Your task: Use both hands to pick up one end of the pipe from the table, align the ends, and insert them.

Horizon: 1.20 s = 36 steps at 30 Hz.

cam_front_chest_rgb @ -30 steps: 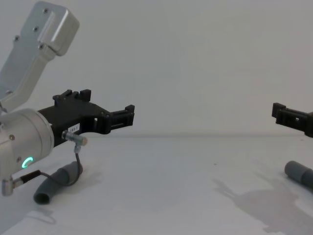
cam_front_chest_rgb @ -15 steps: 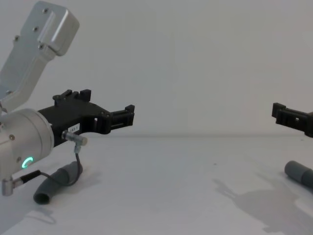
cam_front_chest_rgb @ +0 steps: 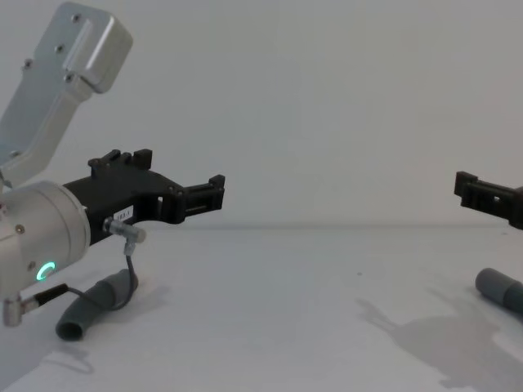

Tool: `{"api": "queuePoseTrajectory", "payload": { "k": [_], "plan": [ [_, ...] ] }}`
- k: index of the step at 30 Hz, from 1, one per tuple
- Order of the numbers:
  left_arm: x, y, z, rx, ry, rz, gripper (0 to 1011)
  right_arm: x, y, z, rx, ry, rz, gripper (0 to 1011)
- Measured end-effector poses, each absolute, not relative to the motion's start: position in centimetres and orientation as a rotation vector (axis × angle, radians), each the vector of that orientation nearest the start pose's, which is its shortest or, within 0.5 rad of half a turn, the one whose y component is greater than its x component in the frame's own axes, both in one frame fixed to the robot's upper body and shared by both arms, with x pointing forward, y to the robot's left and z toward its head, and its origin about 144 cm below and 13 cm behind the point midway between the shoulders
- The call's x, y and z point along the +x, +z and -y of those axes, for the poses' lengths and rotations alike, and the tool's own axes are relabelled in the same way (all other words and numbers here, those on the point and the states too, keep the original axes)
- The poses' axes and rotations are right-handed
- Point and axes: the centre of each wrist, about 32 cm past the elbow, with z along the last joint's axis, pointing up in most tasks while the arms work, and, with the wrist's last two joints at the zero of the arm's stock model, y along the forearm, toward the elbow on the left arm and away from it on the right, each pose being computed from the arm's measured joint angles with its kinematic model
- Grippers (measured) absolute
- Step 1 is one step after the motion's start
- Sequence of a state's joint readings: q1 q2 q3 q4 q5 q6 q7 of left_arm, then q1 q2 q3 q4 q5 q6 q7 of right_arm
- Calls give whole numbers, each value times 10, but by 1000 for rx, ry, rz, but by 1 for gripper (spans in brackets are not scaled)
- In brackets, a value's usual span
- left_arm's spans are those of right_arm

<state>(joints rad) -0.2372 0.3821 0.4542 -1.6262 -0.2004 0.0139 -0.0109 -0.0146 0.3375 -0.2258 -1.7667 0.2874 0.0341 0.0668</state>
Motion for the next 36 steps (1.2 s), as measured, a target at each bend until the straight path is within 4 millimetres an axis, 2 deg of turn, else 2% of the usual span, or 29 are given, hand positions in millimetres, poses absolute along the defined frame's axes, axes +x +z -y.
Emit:
{"api": "queuePoseTrajectory", "payload": {
  "k": [36],
  "plan": [
    [492,1204,-198,61,1124,268,1001,443,1189,237,26,-1229,75,1000]
  ]
}}
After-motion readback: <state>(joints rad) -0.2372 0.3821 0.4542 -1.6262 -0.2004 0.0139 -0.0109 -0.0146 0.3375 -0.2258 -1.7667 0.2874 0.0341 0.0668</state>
